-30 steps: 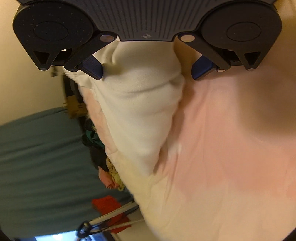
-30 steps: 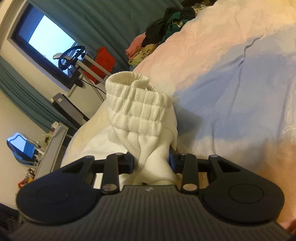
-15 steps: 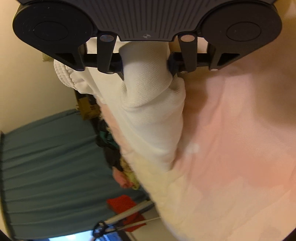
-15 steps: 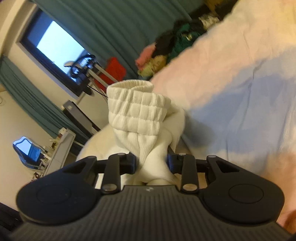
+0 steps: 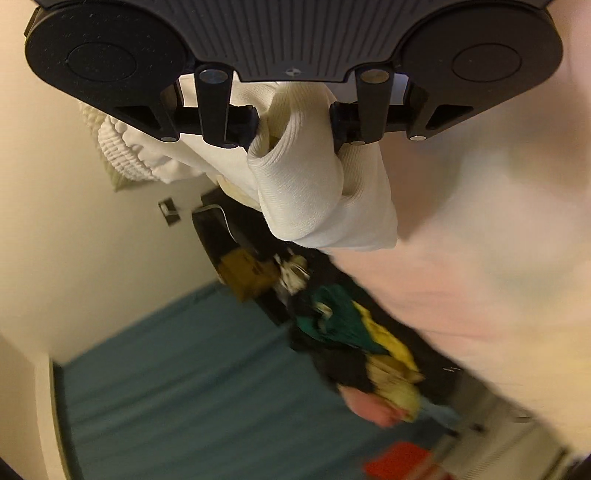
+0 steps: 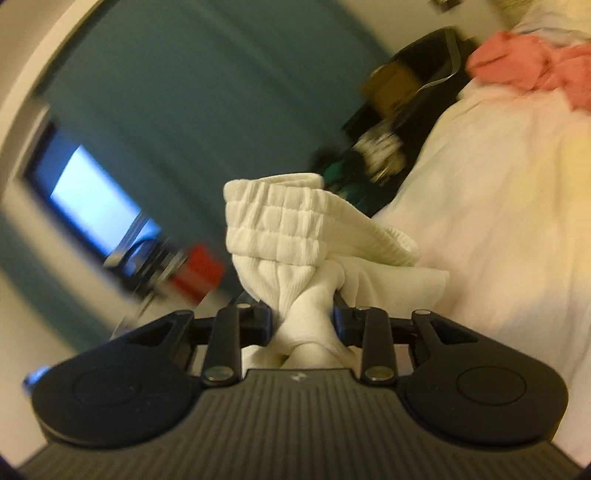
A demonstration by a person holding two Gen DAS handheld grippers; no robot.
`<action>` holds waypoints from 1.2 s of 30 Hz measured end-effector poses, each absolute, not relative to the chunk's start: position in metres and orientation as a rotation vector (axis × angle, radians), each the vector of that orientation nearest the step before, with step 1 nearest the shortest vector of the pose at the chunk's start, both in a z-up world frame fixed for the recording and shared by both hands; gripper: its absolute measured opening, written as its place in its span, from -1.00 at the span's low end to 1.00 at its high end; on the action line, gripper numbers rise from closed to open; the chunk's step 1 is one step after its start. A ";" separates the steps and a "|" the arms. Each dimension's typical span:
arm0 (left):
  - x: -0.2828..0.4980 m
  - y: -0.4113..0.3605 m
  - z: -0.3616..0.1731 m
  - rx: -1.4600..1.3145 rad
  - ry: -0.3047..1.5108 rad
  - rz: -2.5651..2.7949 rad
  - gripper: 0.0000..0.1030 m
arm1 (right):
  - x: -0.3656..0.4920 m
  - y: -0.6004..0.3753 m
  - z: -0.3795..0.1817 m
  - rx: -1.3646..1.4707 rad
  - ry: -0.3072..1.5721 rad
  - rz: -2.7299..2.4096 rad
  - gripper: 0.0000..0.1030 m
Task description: Fold clothes
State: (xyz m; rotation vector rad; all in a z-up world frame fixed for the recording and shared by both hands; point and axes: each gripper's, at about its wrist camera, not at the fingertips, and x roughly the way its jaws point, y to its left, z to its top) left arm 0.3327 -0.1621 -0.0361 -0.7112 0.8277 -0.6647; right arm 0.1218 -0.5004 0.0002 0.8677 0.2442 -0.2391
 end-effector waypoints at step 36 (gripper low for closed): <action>0.170 -0.205 0.016 -0.012 0.488 -0.614 0.84 | 0.014 -0.447 -0.036 0.562 0.425 -0.433 0.07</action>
